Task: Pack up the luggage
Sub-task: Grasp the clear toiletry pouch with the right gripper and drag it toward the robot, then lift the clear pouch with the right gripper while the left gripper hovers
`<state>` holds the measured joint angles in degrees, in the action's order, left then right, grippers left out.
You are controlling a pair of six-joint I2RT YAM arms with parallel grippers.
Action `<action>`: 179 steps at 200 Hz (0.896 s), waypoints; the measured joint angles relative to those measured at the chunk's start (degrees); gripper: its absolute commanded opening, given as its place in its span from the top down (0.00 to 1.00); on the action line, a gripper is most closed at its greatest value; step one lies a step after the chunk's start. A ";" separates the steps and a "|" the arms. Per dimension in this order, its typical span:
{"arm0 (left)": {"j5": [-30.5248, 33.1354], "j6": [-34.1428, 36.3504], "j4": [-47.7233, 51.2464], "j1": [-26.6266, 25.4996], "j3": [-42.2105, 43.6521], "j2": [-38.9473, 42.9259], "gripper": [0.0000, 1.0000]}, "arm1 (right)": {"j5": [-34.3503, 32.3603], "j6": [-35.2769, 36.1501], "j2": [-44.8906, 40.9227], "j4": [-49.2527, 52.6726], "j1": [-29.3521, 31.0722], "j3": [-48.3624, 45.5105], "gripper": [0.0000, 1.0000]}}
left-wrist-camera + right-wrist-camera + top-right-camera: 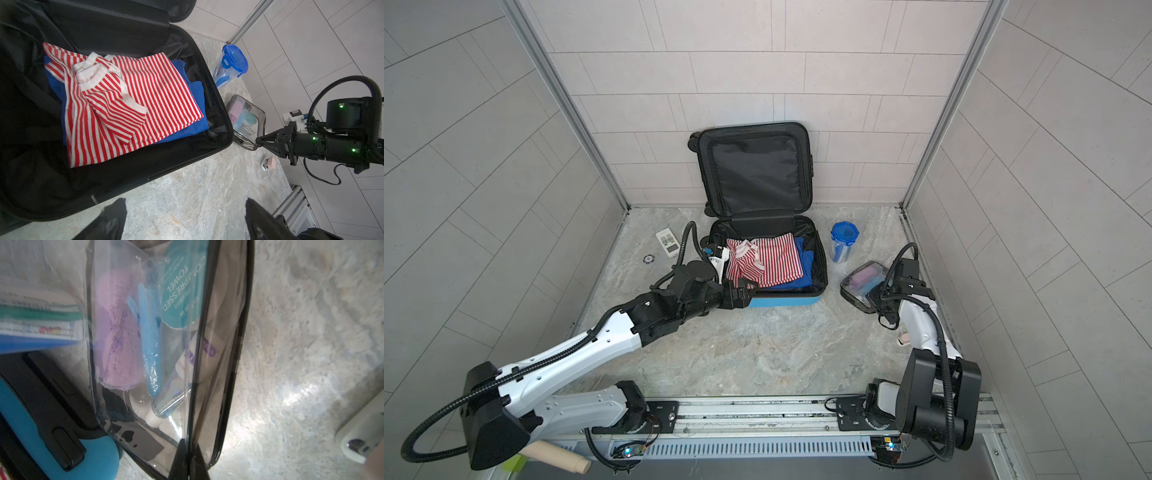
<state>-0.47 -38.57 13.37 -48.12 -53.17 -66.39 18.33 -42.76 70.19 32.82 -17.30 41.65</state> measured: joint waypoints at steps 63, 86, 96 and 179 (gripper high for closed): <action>0.07 0.31 -1.44 -2.43 -2.47 -3.72 0.07 | 2.21 4.02 -0.17 3.52 1.29 -1.42 0.39; 0.09 0.79 -1.66 -3.34 -3.13 -5.35 0.07 | 2.03 4.22 0.98 3.91 1.20 0.44 0.38; 0.07 1.03 -1.64 -3.67 -3.58 -6.14 0.07 | 1.95 4.28 1.81 3.78 0.96 1.49 0.40; -0.46 2.19 -2.69 -4.79 -7.80 -10.82 0.07 | 2.32 2.78 9.97 -5.20 -2.16 0.28 0.42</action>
<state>-0.93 -36.38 10.68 -52.90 -60.97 -77.21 20.64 -39.99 80.16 27.62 -19.46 41.93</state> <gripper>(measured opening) 0.930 0.606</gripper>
